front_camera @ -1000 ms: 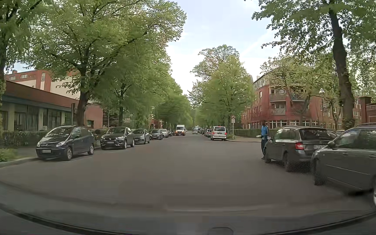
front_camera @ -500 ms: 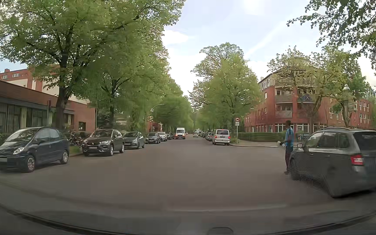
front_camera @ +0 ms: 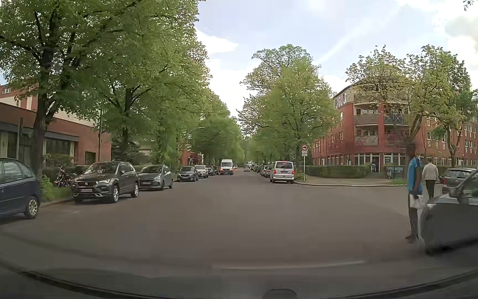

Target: Follow the waypoints while adhering to traffic rules and regulations

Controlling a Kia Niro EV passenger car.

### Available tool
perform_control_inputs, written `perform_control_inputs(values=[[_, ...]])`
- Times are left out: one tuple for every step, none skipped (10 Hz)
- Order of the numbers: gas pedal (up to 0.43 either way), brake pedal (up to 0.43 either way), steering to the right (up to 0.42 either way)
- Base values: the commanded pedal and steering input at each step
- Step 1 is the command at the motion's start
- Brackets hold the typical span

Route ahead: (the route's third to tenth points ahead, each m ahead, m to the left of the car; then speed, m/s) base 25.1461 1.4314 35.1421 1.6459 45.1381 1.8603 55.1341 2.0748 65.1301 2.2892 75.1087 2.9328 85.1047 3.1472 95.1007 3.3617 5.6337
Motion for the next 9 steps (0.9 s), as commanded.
perform_control_inputs(values=[[0.000, 0.268, 0.004], [0.000, 0.262, 0.003], [0.000, 0.232, 0.002], [0.000, 0.232, 0.002], [0.000, 0.018, 0.002], [0.000, 0.018, 0.002], [0.138, 0.018, 0.002], [0.260, 0.018, 0.002], [0.350, 0.018, 0.002]])
